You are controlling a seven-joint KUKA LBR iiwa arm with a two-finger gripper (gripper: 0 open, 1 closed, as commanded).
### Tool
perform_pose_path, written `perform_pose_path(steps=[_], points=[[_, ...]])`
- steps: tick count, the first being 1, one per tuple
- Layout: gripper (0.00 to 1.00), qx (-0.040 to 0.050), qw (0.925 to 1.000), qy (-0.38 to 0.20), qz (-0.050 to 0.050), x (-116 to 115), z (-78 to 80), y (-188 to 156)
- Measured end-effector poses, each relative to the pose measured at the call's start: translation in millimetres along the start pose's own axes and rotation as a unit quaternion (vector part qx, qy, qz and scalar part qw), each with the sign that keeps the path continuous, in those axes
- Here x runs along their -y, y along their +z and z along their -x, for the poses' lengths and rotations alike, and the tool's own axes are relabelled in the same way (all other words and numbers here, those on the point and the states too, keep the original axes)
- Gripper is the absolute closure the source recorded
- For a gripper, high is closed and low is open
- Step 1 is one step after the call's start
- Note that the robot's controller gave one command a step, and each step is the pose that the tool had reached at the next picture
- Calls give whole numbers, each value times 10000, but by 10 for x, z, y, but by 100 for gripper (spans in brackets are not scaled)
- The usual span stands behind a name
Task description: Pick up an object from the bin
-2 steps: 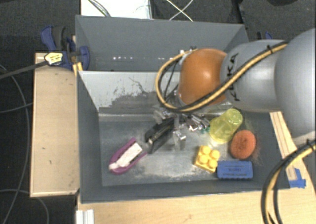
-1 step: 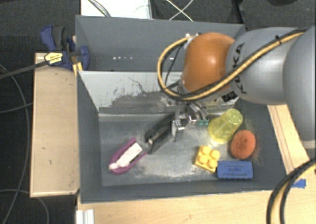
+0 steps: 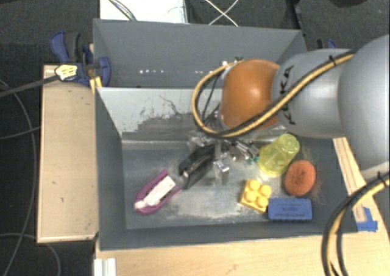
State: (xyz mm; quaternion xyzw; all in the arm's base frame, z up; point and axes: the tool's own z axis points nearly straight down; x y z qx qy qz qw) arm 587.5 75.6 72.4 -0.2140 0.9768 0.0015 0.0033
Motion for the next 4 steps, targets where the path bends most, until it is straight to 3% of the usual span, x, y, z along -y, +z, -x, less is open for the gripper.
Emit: perform_pose_path(steps=[1,2,4], points=[[0,35,10000,92,-14,51,36,15],[100,4,10000,25,1,4,4,-5],[100,-23,10000,34,12,-4,-17,-68]])
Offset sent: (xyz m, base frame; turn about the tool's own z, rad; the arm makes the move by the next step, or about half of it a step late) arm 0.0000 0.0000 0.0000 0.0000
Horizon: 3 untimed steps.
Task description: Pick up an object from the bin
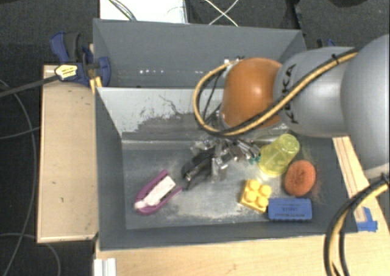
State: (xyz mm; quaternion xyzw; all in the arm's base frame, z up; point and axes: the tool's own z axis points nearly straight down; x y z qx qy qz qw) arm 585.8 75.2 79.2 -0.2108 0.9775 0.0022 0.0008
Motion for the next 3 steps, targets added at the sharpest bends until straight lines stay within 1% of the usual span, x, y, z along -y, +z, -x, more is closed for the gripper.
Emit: perform_pose_path(steps=[1,2,3], points=[[100,-16,10000,7,6,-4,-8,-227],[100,33,10000,16,-9,2,19,-474],[100,34,10000,19,-10,1,19,-567]])
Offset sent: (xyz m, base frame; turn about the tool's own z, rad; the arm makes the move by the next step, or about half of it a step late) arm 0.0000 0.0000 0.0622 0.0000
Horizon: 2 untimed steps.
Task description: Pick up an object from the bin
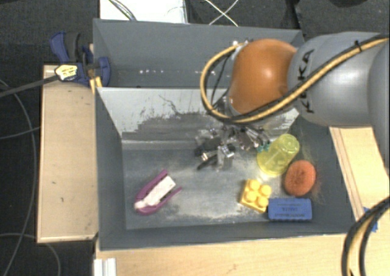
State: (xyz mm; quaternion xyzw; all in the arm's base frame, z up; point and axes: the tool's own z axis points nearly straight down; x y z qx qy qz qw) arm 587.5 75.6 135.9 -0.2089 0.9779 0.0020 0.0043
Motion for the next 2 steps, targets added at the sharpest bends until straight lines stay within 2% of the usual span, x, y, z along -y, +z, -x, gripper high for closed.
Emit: perform_pose_path(steps=[2], points=[[100,-38,10000,13,14,-8,-20,-105]])
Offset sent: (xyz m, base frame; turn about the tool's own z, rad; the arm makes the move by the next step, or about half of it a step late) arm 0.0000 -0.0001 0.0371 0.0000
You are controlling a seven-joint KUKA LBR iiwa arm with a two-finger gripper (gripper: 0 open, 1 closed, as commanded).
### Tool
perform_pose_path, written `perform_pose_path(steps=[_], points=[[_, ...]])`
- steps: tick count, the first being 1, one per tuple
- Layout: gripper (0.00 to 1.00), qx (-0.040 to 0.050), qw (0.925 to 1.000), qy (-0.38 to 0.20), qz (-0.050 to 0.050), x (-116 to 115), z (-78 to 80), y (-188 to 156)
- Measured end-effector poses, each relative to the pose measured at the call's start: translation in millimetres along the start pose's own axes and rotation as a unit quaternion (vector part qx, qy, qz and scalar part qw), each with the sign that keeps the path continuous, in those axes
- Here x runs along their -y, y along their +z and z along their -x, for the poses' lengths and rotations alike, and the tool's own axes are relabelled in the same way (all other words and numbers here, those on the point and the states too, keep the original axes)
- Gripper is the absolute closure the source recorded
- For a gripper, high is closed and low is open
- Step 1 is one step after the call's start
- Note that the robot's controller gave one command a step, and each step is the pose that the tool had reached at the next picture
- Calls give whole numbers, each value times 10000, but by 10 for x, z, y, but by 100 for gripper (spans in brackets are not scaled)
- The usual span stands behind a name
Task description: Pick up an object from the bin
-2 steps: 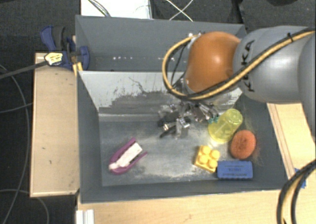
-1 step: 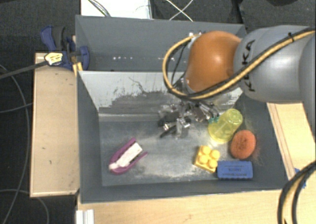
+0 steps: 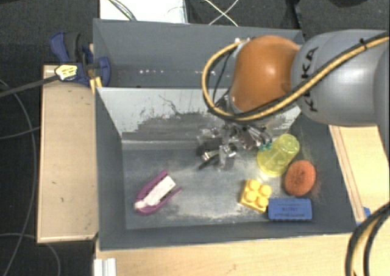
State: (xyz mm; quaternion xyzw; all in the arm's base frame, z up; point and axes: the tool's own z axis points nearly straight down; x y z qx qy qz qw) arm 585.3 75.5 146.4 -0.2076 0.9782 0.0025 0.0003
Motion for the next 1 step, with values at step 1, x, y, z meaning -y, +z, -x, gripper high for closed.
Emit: perform_pose_path(steps=[1], points=[[100,11,10000,3,-3,2,9,-200]])
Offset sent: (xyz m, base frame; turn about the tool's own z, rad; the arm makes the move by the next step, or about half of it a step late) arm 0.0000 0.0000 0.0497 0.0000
